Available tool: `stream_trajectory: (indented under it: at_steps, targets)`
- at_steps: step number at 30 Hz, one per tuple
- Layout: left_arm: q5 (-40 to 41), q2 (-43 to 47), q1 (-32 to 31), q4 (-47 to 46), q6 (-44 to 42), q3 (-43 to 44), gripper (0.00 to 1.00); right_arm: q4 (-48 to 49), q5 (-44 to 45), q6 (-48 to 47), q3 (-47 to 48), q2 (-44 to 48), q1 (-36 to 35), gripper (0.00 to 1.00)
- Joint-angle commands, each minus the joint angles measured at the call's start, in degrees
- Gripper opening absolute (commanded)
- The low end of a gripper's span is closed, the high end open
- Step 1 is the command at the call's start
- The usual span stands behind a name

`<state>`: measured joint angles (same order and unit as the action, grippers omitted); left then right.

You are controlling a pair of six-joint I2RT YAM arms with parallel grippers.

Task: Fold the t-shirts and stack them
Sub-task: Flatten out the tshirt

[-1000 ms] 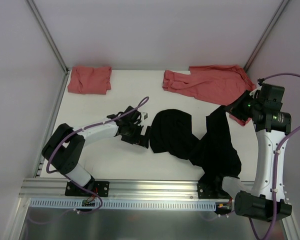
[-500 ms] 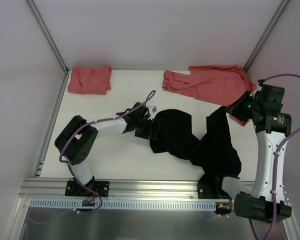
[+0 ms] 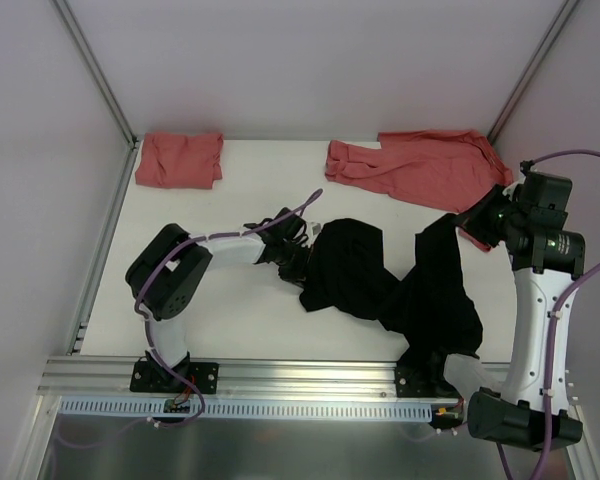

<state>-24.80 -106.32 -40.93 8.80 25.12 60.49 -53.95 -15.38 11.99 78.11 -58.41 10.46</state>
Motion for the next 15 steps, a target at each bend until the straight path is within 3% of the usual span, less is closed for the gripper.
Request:
stream_trajectory:
  at_steps: [1,8,11,15]
  targets:
    - [3.69,5.41,-0.47,7.10,-3.76,1.04,0.00,0.52,1.14,0.40,0.82,1.37,-0.35,0.01]
    - [22.03,28.23,2.42,13.34,-3.50,2.17,0.00,1.04,0.44,0.75,8.79,-2.92,-0.35,0.00]
    - [26.45,35.19,7.43,14.75,-4.03,7.87,0.00,2.18,-0.97,1.72,14.77,-5.91,-0.35,0.01]
    - [28.21,39.61,15.34,15.63,-6.65,17.62,0.00,1.14,-2.03,1.99,30.49,-13.54,-0.35,0.01]
